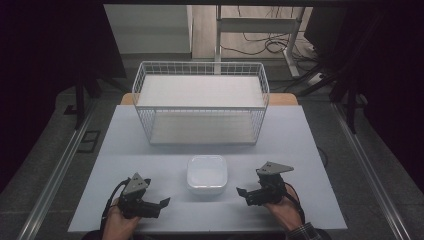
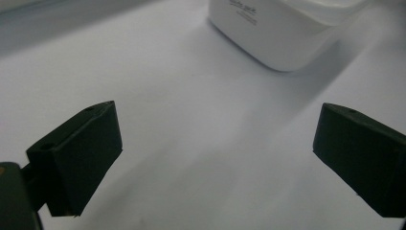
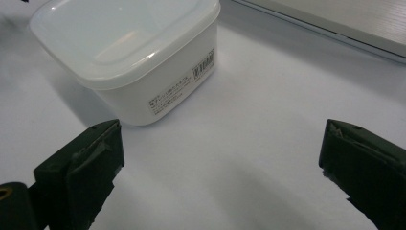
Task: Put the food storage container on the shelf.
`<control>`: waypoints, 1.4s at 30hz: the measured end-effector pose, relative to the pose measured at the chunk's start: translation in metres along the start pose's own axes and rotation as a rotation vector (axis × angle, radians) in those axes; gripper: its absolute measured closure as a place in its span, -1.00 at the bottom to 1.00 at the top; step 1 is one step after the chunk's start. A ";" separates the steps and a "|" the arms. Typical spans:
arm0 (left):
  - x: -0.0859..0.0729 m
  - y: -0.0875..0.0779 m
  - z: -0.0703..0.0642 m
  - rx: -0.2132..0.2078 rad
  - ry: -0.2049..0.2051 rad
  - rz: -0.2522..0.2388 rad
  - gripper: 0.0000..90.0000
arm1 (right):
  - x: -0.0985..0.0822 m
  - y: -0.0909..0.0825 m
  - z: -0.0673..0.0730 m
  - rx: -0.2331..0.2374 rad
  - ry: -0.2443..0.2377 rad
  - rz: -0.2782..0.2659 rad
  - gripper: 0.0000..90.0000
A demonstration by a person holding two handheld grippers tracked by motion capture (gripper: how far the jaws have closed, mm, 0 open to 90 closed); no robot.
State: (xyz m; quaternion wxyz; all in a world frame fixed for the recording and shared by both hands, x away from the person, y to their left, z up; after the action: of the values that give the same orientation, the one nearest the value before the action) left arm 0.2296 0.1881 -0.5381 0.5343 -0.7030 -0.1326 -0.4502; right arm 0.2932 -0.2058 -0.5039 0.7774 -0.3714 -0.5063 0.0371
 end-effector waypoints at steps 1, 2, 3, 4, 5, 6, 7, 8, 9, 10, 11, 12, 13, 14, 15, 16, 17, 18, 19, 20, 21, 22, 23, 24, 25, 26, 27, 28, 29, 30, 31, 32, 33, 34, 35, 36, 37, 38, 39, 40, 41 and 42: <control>0.001 0.000 0.000 -0.002 0.001 -0.003 -0.94 | 0.000 0.000 0.000 0.001 -0.002 0.000 -0.98; 0.002 0.001 -0.001 -0.009 0.002 -0.006 -0.94 | 0.001 0.000 0.000 0.000 -0.003 0.000 -0.98; 0.004 0.001 -0.001 -0.017 0.007 -0.012 -0.94 | 0.002 0.000 0.001 0.001 -0.006 -0.002 -0.98; 0.005 0.002 -0.001 -0.025 0.013 -0.023 -0.94 | 0.003 0.000 0.001 0.004 -0.006 -0.004 -0.98; 0.008 0.003 -0.001 -0.033 0.021 -0.033 -0.93 | 0.004 0.001 0.001 0.007 -0.007 -0.010 -0.98; 0.010 0.003 -0.002 -0.041 0.028 -0.037 -0.93 | 0.006 0.001 0.001 0.006 -0.005 -0.014 -0.98; 0.013 0.004 -0.002 -0.046 0.031 -0.037 -0.93 | 0.007 0.001 0.002 0.005 -0.004 -0.021 -0.98; 0.015 0.004 -0.003 -0.048 0.035 -0.039 -0.93 | 0.009 0.002 0.002 0.005 -0.007 -0.019 -0.98; 0.018 0.005 -0.003 -0.053 0.035 -0.040 -0.93 | 0.010 0.002 0.003 0.005 -0.010 -0.017 -0.98; 0.020 0.006 -0.004 -0.059 0.030 -0.036 -0.93 | 0.011 0.003 0.004 0.001 -0.013 -0.019 -0.98; 0.023 0.007 -0.004 -0.066 0.024 -0.033 -0.93 | 0.013 0.003 0.004 -0.001 -0.011 -0.017 -0.98; 0.025 0.009 -0.004 -0.074 0.018 -0.032 -0.94 | 0.015 0.004 0.005 0.002 -0.012 -0.017 -0.98; 0.028 0.010 -0.004 -0.081 0.014 -0.030 -0.94 | 0.016 0.004 0.005 0.001 -0.014 -0.016 -0.98; 0.031 0.012 -0.004 -0.088 0.011 -0.022 -0.95 | 0.018 0.005 0.006 -0.003 -0.019 -0.013 -0.98; 0.033 0.014 -0.005 -0.092 0.012 -0.014 -0.96 | 0.020 0.006 0.007 -0.004 -0.023 -0.012 -0.99; 0.036 0.016 -0.005 -0.097 0.010 -0.013 -0.96 | 0.022 0.007 0.008 0.001 -0.028 -0.015 -0.99; 0.039 0.017 -0.005 -0.106 0.002 -0.014 -0.97 | 0.024 0.008 0.009 0.006 -0.026 -0.018 -1.00; 0.043 0.019 -0.005 -0.122 -0.011 -0.015 -0.97 | 0.026 0.009 0.010 0.010 -0.023 -0.021 -1.00; 0.046 0.020 -0.004 -0.142 -0.019 -0.019 -0.98 | 0.028 0.009 0.010 0.014 -0.020 -0.019 -1.00; 0.050 0.022 -0.004 -0.153 -0.020 -0.026 -0.98 | 0.030 0.010 0.011 0.018 -0.022 -0.020 -1.00; 0.053 0.023 -0.005 -0.157 -0.027 -0.030 -0.97 | 0.031 0.012 0.012 0.018 -0.021 -0.022 -1.00; 0.057 0.025 -0.005 -0.162 -0.024 -0.034 -0.97 | 0.033 0.013 0.012 0.018 -0.020 -0.019 -1.00; 0.060 0.028 -0.006 -0.162 -0.012 -0.028 -0.97 | 0.035 0.015 0.013 0.027 -0.022 -0.020 -1.00; 0.064 0.030 -0.007 -0.157 0.001 -0.027 -0.96 | 0.036 0.016 0.013 0.033 -0.027 -0.013 -1.00; 0.067 0.033 -0.008 -0.153 0.009 -0.025 -0.96 | 0.038 0.018 0.014 0.036 -0.030 -0.008 -1.00; 0.070 0.035 -0.009 -0.153 0.013 -0.024 -0.95 | 0.039 0.019 0.014 0.038 -0.036 -0.008 -1.00; 0.072 0.038 -0.010 -0.155 0.018 -0.024 -0.94 | 0.040 0.021 0.014 0.040 -0.033 -0.007 -1.00; 0.075 0.041 -0.011 -0.154 0.023 -0.022 -0.93 | 0.041 0.022 0.014 0.044 -0.026 0.000 -1.00; 0.078 0.044 -0.013 -0.153 0.034 -0.021 -0.92 | 0.042 0.025 0.014 0.049 -0.024 0.001 -1.00; 0.080 0.047 -0.015 -0.149 0.036 -0.016 -0.91 | 0.043 0.027 0.014 0.053 -0.015 0.003 -0.98; 0.082 0.050 -0.016 -0.145 0.048 -0.017 -0.90 | 0.045 0.029 0.013 0.059 -0.005 0.008 -0.98; 0.084 0.052 -0.017 -0.144 0.052 -0.016 -0.89 | 0.046 0.031 0.012 0.067 0.002 0.012 -0.96; 0.087 0.055 -0.018 -0.145 0.056 -0.012 -0.88 | 0.047 0.033 0.011 0.069 0.010 0.015 -0.93; 0.088 0.058 -0.019 -0.146 0.050 -0.008 -0.88 | 0.049 0.035 0.011 0.073 0.015 0.020 -0.92; 0.090 0.062 -0.019 -0.150 0.049 -0.008 -0.88 | 0.050 0.038 0.010 0.078 0.021 0.023 -0.89; 0.091 0.064 -0.019 -0.152 0.043 -0.002 -0.87 | 0.052 0.040 0.010 0.081 0.031 0.026 -0.86; 0.091 0.067 -0.020 -0.158 0.035 0.006 -0.87 | 0.053 0.043 0.009 0.085 0.039 0.027 -0.84; 0.090 0.070 -0.020 -0.161 0.037 0.012 -0.87 | 0.055 0.046 0.009 0.096 0.042 0.027 -0.82; 0.089 0.072 -0.020 -0.178 0.028 0.011 -0.88 | 0.056 0.048 0.008 0.106 0.041 0.028 -0.82; 0.088 0.073 -0.019 -0.194 0.013 0.012 -0.86 | 0.057 0.051 0.008 0.113 0.041 0.036 -0.80; 0.086 0.073 -0.018 -0.206 0.001 0.012 -0.86 | 0.057 0.054 0.008 0.118 0.044 0.043 -0.78; 0.085 0.073 -0.018 -0.219 -0.011 0.015 -0.84 | 0.056 0.057 0.007 0.122 0.046 0.052 -0.77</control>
State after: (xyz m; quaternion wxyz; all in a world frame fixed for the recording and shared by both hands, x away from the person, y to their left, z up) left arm 0.3171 0.1188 -0.5179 0.4568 -0.7608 -0.0803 -0.4540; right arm 0.3329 -0.1361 -0.4948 0.8088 -0.3372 -0.4751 0.0797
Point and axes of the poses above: each handheld gripper's, and its own axes: y roughly forward along the jaws, x roughly out of its top, z roughly to its left, the point moved 1 cm from there along y, roughly forward along the jaws, and after that the axes turned 12 degrees about x, right-handed, at the moved point
